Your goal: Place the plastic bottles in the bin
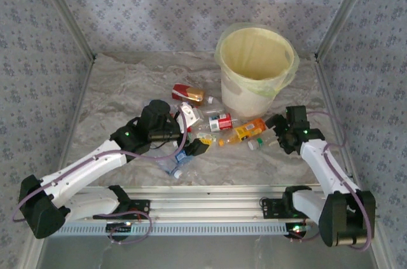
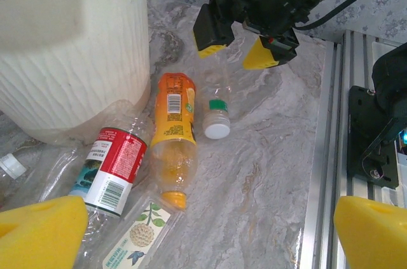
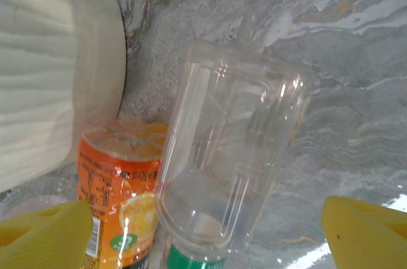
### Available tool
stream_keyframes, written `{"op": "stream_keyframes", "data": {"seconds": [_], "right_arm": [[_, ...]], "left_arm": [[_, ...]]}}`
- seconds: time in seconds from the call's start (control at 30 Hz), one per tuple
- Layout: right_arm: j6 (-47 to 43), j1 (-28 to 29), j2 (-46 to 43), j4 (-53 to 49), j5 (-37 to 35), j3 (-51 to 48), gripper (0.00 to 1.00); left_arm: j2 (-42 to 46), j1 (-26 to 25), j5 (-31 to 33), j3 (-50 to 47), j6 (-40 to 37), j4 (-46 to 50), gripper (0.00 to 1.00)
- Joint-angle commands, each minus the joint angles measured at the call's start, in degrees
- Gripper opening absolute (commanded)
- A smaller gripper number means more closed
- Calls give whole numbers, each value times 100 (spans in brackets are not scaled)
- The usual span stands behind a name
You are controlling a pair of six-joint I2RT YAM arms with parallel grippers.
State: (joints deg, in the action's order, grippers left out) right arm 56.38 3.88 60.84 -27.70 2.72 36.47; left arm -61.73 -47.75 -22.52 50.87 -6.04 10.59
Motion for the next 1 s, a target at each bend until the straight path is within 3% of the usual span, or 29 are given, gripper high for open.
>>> {"op": "stream_keyframes", "data": {"seconds": [0.0, 0.97], "right_arm": [[134, -152, 154, 415, 115, -142, 94], [337, -247, 1597, 1717, 266, -520, 80]], "left_arm": [[-23, -44, 20, 180, -95, 57, 100], [-76, -45, 43, 195, -106, 84, 100]]}}
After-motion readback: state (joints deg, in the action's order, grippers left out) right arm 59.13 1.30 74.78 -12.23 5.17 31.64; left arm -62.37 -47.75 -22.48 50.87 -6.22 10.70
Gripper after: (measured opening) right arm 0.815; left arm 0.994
